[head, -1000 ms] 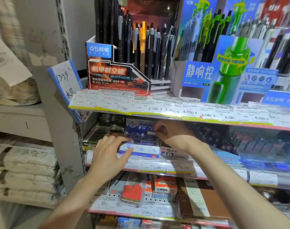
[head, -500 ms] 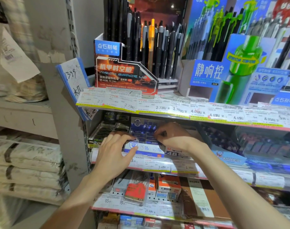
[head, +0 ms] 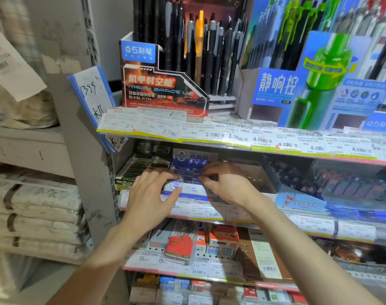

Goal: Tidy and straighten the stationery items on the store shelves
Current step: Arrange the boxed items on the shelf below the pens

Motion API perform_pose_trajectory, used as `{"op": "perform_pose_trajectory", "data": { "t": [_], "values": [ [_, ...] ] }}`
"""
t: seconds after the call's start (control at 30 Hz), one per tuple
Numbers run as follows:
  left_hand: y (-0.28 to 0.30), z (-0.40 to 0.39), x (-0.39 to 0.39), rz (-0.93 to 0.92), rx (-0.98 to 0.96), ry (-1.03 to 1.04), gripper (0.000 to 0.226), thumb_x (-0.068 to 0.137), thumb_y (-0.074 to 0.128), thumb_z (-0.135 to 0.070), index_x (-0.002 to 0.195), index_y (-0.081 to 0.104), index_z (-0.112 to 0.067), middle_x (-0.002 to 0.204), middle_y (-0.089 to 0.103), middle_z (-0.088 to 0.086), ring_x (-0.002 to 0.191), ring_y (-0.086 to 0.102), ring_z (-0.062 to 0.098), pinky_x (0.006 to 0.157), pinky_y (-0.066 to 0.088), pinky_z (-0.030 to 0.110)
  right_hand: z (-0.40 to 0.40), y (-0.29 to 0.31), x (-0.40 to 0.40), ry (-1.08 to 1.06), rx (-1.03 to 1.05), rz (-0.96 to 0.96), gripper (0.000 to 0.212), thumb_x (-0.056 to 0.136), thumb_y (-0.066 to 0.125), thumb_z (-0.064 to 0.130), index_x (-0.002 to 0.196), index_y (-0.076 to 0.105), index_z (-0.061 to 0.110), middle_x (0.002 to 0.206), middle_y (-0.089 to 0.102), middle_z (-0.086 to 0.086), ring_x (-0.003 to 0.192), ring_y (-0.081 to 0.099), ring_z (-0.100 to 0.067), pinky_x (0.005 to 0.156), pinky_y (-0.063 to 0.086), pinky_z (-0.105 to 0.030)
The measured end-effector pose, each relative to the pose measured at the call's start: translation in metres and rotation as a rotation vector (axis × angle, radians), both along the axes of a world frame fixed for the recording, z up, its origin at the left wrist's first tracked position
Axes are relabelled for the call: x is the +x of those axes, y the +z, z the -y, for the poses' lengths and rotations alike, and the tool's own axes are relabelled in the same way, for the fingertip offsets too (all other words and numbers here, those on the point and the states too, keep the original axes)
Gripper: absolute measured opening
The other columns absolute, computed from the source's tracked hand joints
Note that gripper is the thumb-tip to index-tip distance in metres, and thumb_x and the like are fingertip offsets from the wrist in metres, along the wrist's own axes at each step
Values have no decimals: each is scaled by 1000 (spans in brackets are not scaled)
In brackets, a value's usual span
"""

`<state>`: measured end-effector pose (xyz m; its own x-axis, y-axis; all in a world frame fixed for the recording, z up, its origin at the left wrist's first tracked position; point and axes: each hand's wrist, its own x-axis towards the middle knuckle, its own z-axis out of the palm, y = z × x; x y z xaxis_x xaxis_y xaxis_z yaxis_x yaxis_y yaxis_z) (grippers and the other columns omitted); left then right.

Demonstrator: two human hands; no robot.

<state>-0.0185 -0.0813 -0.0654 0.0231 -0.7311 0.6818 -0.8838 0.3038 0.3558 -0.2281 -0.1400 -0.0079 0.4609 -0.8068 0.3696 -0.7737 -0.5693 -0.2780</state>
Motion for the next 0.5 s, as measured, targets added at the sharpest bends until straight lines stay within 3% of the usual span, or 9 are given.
{"op": "perform_pose_trajectory", "data": {
  "t": [0.13, 0.23, 0.33, 0.43, 0.5],
  "values": [
    [1, -2, -3, -29, -7, -18, 28, 85, 63, -41, 108, 67, -26, 95, 60, -6, 94, 51, 17, 80, 40, 31, -12, -5, -1, -23, -68, 27, 24, 94, 54, 37, 102, 72, 23, 105, 72, 3, 94, 65, -21, 78, 54, -32],
    [2, -9, -7, -58, -64, -47, 23, 86, 72, -23, 109, 68, -18, 101, 59, -4, 99, 50, 18, 85, 42, 31, -25, -5, -10, -40, -112, 110, 28, 95, 55, 39, 117, 66, 24, 113, 69, 1, 103, 61, -20, 80, 48, -29],
    [4, -21, -14, -61, -127, -33, 23, 86, 73, -15, 109, 68, -15, 106, 60, -1, 105, 50, 19, 93, 36, 19, -42, -5, -27, -93, -165, 193, 29, 96, 55, 41, 115, 64, 22, 100, 70, -1, 96, 64, -23, 78, 49, -33],
    [5, -45, -29, -144, -143, -11, 22, 87, 72, -12, 109, 68, -13, 112, 61, -2, 109, 52, 16, 96, 28, 8, -68, -12, -45, -72, -225, 365, 30, 96, 58, 36, 121, 63, 19, 112, 67, 2, 106, 59, -15, 88, 47, -30],
    [3, -62, -41, -277, -89, -17, 19, 90, 70, -15, 109, 68, -17, 112, 62, -3, 108, 55, 11, 95, 36, 11, -89, -24, -55, -41, -211, 532, 27, 96, 60, 31, 120, 63, 20, 113, 65, 7, 105, 59, -8, 89, 50, -29]
  ]
}}
